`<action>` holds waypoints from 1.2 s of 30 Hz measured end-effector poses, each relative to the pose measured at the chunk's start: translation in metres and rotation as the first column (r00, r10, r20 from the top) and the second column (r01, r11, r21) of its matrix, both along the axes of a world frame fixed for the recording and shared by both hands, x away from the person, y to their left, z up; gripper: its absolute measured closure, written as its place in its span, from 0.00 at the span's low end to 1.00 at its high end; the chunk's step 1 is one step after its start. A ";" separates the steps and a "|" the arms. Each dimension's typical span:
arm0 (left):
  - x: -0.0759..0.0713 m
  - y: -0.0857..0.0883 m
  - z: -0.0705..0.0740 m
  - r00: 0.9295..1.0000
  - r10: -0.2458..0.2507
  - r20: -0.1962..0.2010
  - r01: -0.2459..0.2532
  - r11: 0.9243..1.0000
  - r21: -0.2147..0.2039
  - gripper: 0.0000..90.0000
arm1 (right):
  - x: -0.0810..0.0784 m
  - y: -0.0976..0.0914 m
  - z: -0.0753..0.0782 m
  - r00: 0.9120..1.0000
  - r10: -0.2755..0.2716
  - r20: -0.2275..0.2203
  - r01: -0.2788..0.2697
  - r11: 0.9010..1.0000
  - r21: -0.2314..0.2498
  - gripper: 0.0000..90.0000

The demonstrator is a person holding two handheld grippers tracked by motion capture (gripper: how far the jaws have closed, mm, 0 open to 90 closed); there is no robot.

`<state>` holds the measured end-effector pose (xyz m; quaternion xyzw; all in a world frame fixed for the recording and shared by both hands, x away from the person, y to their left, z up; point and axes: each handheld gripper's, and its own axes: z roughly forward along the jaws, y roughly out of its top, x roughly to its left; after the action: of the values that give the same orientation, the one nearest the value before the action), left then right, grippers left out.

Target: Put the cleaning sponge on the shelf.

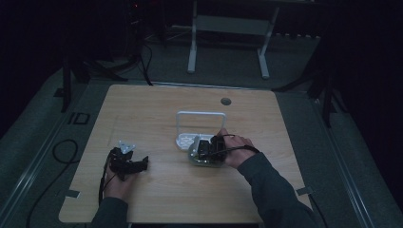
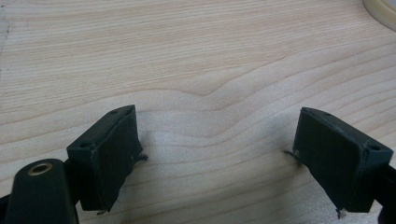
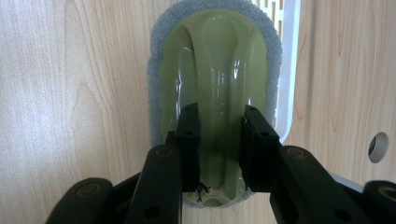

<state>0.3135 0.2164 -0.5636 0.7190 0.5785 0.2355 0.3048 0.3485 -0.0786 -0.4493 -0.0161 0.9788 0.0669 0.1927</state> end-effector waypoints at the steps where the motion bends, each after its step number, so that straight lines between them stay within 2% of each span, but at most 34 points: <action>1: 0.000 0.000 0.000 1.000 0.000 0.000 0.000 1.000 0.000 0.16 | 0.000 0.000 0.000 1.000 0.000 0.000 0.000 1.000 0.000 0.80; 13: 0.000 0.000 0.000 1.000 0.000 0.001 0.000 1.000 -0.001 0.16 | 0.005 0.005 0.001 1.000 -0.010 0.006 0.010 1.000 0.018 0.80; 30: 0.000 0.000 0.000 1.000 -0.003 0.001 0.003 1.000 0.001 0.16 | 0.011 0.014 0.004 0.998 -0.008 0.060 0.008 1.000 -0.002 0.80; 36: 0.000 0.000 0.000 1.000 -0.002 0.001 0.002 1.000 0.000 0.16 | 0.013 0.016 0.002 0.998 -0.009 0.064 0.009 1.000 -0.006 0.80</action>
<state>0.3136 0.2161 -0.5636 0.7196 0.5774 0.2358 0.3054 0.3619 -0.0622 -0.4471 -0.0145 0.9724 0.0622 0.2242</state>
